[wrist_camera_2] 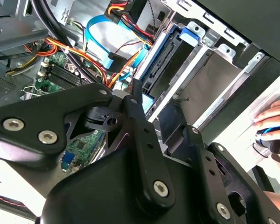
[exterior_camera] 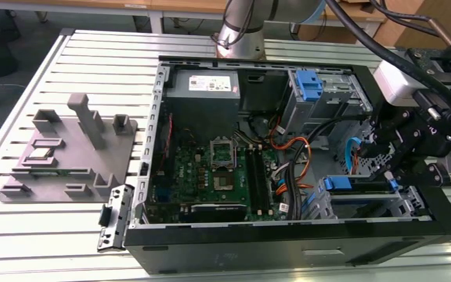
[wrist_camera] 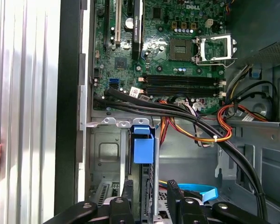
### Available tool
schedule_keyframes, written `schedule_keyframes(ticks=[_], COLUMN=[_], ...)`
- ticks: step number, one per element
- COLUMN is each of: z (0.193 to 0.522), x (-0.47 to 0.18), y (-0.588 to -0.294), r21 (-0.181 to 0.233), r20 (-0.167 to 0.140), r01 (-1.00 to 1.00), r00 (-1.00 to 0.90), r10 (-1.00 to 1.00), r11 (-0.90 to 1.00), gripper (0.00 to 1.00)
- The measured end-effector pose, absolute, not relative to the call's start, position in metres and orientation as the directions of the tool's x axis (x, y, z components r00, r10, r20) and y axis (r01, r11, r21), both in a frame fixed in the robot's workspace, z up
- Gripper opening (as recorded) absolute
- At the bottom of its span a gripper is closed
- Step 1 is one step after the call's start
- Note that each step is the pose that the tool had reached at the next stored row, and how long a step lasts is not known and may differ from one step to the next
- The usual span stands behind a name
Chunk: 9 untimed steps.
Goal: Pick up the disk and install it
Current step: 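Insert the first disk wire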
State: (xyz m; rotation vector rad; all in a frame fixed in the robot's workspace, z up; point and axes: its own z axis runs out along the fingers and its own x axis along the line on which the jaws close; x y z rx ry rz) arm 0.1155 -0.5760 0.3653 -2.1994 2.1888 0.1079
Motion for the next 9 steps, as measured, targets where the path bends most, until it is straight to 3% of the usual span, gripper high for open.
schedule_keyframes(ticks=[9], z=[0.3651], x=[0.1154], y=[-0.5665], r21=[0.023], r20=[-0.093], r01=[-1.000], r00=[0.004], r10=[-0.996], r11=[-0.006], gripper=[0.42])
